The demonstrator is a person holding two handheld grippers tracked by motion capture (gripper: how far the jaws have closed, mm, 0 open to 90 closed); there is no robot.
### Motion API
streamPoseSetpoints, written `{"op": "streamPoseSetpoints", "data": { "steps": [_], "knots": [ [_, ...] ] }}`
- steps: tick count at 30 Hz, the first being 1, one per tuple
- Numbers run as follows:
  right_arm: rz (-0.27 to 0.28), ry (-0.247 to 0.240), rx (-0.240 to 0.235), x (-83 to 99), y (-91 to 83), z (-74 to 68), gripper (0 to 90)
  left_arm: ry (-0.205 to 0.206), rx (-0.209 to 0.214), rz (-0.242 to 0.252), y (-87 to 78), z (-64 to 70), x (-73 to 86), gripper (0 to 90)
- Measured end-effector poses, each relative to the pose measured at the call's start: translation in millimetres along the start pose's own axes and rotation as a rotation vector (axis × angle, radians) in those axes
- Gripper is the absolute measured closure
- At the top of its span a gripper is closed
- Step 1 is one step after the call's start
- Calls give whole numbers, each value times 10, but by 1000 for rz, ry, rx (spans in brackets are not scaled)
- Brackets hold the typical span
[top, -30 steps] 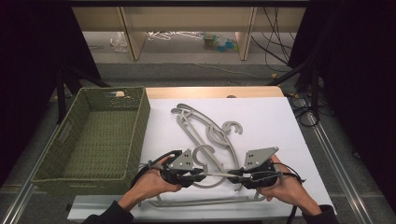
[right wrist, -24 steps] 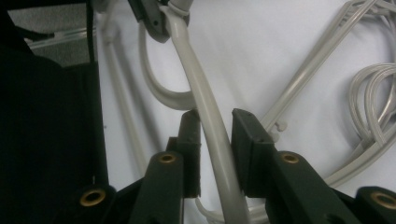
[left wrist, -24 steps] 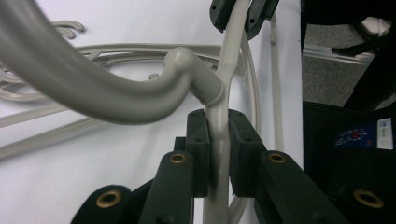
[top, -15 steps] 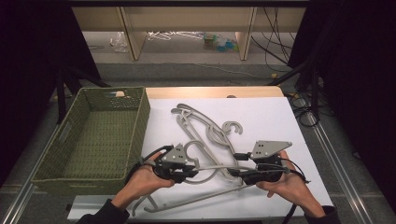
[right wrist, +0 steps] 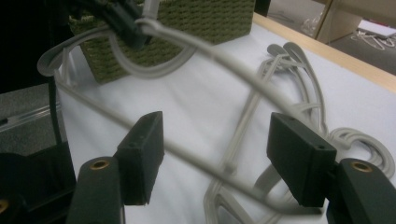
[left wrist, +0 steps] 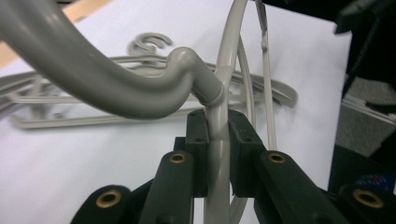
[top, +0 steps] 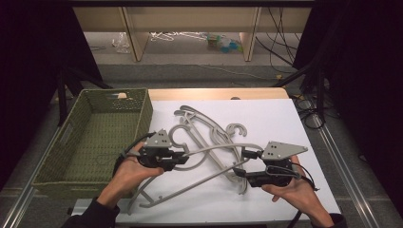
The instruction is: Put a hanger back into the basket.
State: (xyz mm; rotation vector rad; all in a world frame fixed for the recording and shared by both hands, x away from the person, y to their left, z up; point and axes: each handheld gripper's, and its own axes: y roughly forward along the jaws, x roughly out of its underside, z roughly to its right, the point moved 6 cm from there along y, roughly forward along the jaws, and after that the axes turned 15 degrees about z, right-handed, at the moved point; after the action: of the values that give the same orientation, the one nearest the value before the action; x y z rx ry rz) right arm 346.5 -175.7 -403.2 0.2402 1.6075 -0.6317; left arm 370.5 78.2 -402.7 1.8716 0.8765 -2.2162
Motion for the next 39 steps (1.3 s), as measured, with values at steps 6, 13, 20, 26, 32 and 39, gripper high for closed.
{"op": "streamPoseSetpoints", "data": {
  "steps": [6,13,20,26,32,39],
  "knots": [
    [-4,-6,-1,37,12,-15,354,-23,-56,64,-179,-127,-155,801],
    [-37,11,-37,152,52,-119,344,-26,-85,119,-442,-144,-396,801],
    [-44,12,-39,216,46,-134,336,-19,-121,154,-710,-201,-639,801],
    [-52,24,-32,275,36,-117,329,22,-178,113,-939,-348,-798,801],
    [-48,26,-21,289,22,-89,314,52,-270,82,-1174,-623,-830,801],
    [-45,36,-2,309,14,-56,287,61,-364,43,-1386,-932,-768,801]
  ]
}}
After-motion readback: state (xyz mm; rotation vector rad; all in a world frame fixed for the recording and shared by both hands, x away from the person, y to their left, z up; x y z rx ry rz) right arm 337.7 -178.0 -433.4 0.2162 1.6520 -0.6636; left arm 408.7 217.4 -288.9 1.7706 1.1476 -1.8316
